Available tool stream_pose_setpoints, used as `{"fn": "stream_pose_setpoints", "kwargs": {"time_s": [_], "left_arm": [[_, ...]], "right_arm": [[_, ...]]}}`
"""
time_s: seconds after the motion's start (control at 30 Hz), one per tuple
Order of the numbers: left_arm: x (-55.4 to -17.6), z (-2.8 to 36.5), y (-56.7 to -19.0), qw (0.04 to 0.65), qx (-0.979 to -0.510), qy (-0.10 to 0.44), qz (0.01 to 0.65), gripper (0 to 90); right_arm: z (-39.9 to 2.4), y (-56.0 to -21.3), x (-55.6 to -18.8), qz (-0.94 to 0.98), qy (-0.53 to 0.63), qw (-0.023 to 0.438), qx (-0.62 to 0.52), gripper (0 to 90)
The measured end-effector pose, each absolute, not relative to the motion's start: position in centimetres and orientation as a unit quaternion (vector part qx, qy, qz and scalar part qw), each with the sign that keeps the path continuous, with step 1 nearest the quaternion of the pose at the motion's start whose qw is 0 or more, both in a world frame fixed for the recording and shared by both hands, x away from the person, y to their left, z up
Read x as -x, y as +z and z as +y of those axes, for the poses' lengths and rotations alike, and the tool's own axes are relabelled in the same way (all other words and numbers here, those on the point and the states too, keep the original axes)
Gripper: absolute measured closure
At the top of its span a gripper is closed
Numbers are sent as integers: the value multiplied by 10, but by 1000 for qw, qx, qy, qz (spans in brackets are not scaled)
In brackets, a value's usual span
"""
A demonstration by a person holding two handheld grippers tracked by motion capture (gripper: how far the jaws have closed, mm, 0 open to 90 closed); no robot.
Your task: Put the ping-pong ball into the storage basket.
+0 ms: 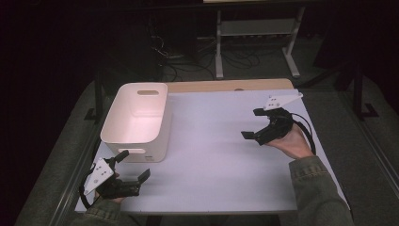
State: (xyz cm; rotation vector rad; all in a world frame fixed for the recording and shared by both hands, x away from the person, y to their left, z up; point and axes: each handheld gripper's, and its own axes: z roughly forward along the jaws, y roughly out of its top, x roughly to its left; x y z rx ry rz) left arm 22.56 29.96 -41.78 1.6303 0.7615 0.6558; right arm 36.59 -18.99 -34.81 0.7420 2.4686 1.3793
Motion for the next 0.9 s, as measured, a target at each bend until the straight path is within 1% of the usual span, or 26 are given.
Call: {"fn": "stream_pose_setpoints", "kwargs": {"time_s": [0.3, 0.53, 0.73, 0.9], "left_arm": [[-225, 299, -418, 574, -697, 280, 326, 0], [-225, 299, -418, 575, -696, 280, 327, 0], [-225, 300, -418, 575, -696, 281, 326, 0], [-225, 300, -418, 576, -696, 280, 325, 0]], "right_arm": [[-210, -364, -356, 833, 458, 126, -284, 0], [-217, -374, -348, 825, 460, 139, -297, 0], [-225, -380, -340, 812, 473, 138, -314, 0], [-231, -387, -331, 800, 479, 151, -328, 0]]}}
